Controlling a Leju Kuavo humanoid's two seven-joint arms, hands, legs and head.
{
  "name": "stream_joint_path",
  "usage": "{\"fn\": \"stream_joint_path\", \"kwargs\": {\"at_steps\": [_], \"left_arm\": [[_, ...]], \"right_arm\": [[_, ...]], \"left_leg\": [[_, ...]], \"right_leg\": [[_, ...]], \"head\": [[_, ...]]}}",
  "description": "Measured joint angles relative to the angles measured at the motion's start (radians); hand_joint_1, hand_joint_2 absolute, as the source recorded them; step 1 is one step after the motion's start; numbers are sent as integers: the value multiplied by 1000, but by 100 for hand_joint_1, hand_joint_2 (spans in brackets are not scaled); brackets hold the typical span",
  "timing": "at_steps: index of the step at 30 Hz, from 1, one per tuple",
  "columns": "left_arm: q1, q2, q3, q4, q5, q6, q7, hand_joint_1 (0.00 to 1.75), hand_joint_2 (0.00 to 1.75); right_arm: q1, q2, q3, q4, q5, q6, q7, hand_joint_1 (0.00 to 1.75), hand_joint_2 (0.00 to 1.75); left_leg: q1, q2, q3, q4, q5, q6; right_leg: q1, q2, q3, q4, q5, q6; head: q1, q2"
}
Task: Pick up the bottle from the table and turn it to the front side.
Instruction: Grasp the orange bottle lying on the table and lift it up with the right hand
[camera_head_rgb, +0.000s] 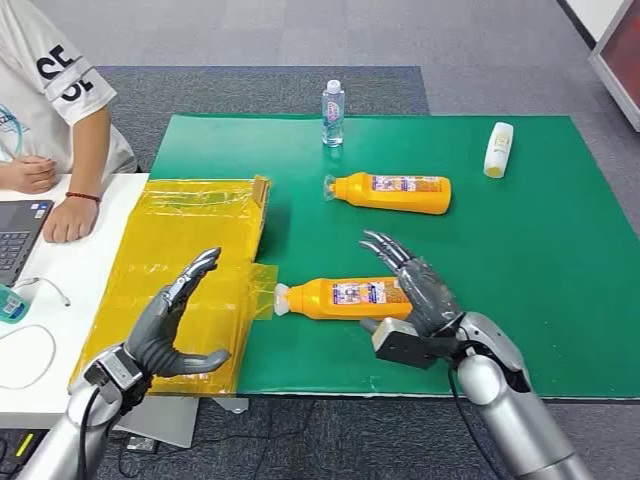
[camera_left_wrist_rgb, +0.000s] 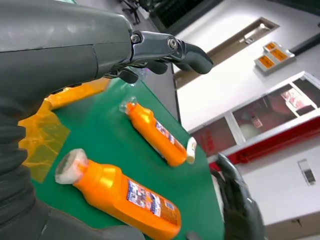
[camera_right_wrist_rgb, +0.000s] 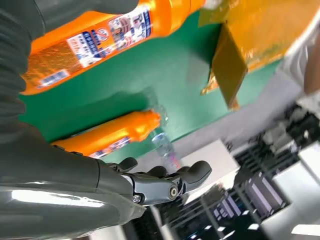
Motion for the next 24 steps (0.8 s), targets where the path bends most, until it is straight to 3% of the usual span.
{"fn": "stream_joint_path", "kwargs": {"at_steps": [9,17,24], "left_arm": [[-48,-1,-45,42,15,-1,0,0,175],[-67,-1,-74,71,24,11,0,0,175],[-71,-1,-83,88,26,18,0,0,175]], "right_arm": [[-192,-18,184,152,36,41,64,0,175],[-365,-12,354,340,108,153,157,0,175],[-442,4,440,468,118,205,180,0,175]], "left_leg": [[0,0,0,0,1,0],[0,0,0,0,1,0],[0,0,0,0,1,0]], "right_leg": [[0,0,0,0,0,0],[0,0,0,0,0,0],[0,0,0,0,0,0]], "head": [[0,0],[0,0],[0,0]]}}
